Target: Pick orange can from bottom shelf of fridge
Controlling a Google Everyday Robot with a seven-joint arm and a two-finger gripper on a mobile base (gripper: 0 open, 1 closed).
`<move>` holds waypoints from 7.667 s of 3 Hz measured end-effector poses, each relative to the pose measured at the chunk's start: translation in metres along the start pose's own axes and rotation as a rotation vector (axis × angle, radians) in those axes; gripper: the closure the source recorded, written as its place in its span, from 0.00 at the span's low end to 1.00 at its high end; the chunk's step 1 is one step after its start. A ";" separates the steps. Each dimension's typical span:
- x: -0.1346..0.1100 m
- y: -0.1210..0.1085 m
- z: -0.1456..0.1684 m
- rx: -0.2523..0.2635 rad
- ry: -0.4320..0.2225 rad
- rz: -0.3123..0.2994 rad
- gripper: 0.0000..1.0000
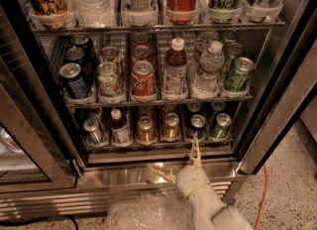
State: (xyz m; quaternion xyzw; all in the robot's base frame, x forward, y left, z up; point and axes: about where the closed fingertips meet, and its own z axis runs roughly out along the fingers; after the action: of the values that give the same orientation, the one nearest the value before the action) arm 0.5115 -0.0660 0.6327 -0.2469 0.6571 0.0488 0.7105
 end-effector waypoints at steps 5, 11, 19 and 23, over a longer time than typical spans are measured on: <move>0.024 0.000 0.060 0.025 0.091 0.061 0.00; 0.030 -0.027 0.085 0.108 0.089 0.130 0.52; 0.034 -0.038 0.106 0.126 0.131 0.102 0.41; 0.034 -0.038 0.106 0.126 0.131 0.102 1.00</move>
Offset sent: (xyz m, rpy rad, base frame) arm 0.0428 0.0237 -0.0257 0.0543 0.1274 -0.0139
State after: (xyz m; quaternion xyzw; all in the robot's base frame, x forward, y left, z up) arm 0.6278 -0.0642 0.6124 -0.1705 0.7156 0.0273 0.6768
